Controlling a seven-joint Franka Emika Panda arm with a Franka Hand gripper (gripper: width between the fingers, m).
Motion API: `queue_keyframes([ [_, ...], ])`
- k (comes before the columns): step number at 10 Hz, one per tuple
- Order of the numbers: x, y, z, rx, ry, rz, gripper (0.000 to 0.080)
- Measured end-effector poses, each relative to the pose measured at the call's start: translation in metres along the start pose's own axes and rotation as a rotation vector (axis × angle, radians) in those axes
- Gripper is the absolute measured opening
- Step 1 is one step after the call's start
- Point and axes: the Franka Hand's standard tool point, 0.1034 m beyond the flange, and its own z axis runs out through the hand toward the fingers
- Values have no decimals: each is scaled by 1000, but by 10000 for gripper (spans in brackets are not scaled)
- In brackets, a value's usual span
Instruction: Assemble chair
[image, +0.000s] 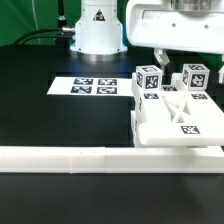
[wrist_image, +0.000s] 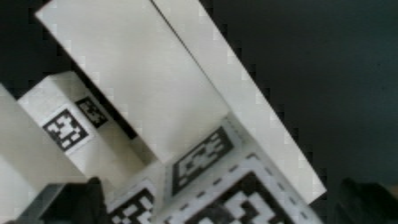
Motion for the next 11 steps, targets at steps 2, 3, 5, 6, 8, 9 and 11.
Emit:
queue_keyframes([
  [2, -2, -5, 0, -23, 13, -118, 649],
  [3, -3, -6, 0, -33, 17, -201, 649],
  [5, -4, -7, 1, -34, 22, -317, 649],
  [6, -2, -5, 1, -34, 21, -388, 649],
  [8, -2, -5, 1, -34, 21, -388, 560],
  [9, -2, -5, 1, -34, 21, -388, 425],
  [11, -2, -5, 1, -34, 21, -380, 283],
])
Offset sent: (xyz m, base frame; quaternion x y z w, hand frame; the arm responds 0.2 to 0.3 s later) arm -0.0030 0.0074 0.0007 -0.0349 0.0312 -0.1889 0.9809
